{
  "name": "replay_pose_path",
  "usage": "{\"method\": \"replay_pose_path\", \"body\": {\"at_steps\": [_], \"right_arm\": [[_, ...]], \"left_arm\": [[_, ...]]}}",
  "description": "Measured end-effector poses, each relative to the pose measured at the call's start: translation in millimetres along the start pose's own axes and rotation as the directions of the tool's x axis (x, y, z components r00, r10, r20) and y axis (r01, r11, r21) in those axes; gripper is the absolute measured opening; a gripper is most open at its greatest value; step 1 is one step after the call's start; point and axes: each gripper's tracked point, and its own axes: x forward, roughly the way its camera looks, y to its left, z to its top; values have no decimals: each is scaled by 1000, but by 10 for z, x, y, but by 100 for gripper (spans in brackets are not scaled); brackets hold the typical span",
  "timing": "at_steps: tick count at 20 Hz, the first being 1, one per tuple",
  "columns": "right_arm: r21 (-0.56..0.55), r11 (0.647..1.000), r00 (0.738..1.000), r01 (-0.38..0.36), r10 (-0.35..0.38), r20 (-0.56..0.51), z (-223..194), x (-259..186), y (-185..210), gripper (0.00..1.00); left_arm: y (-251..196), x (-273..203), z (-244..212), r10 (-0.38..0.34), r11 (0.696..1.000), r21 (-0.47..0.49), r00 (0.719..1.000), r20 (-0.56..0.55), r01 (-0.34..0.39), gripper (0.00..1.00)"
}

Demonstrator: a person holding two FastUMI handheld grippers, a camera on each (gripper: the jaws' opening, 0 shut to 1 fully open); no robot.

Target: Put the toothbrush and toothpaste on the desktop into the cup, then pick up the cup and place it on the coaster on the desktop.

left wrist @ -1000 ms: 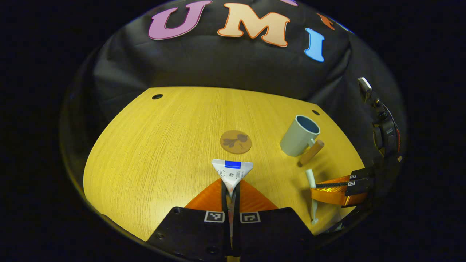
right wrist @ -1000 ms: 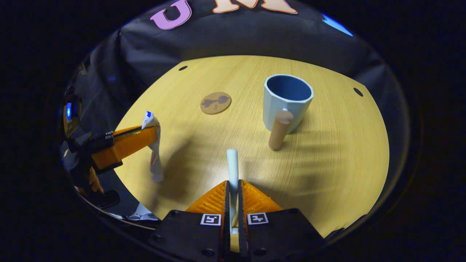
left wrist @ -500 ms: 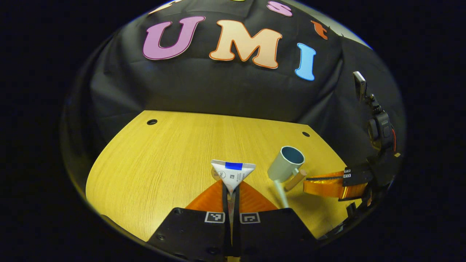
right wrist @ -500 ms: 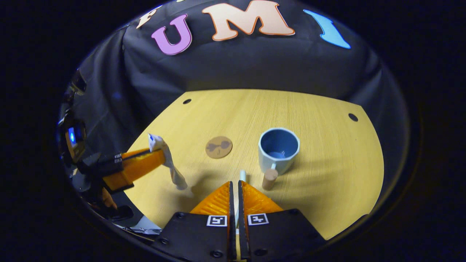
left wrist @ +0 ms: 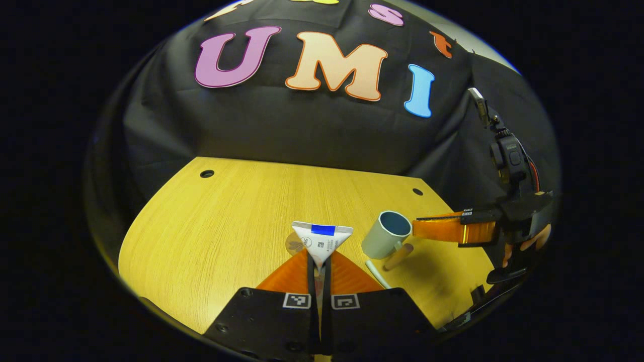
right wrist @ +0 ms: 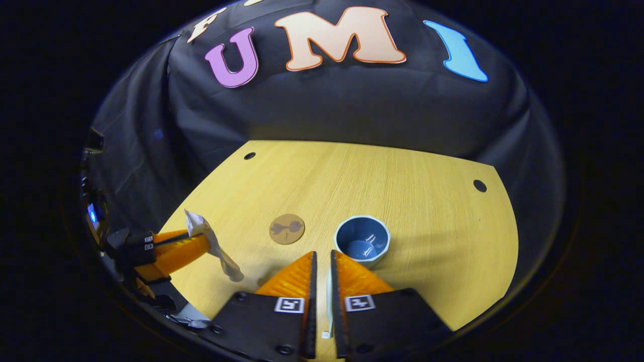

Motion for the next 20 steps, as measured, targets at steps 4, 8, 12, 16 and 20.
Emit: {"method": "replay_pose_path", "body": {"at_steps": [4,8,12,16,20], "right_arm": [[-41,999,998,13,-16,-63,-228,48,-23,40],[-53,999,989,12,-20,-145,-517,114,-26,47],[-83,997,986,9,-23,-164,-605,134,-32,46],[-100,995,977,10,-31,-213,-788,136,-35,46],[-104,994,953,24,-54,-297,-1088,218,-86,41]], "left_arm": [[30,34,-15,5,1000,-12,1000,-7,-5,0],[43,34,-4,8,1000,-15,1000,-8,-8,0],[75,23,17,13,1000,-26,1000,-5,-13,0],[84,1,31,13,999,-31,1000,-1,-13,0],[96,-18,37,14,999,-40,1000,-3,-14,0]]}}
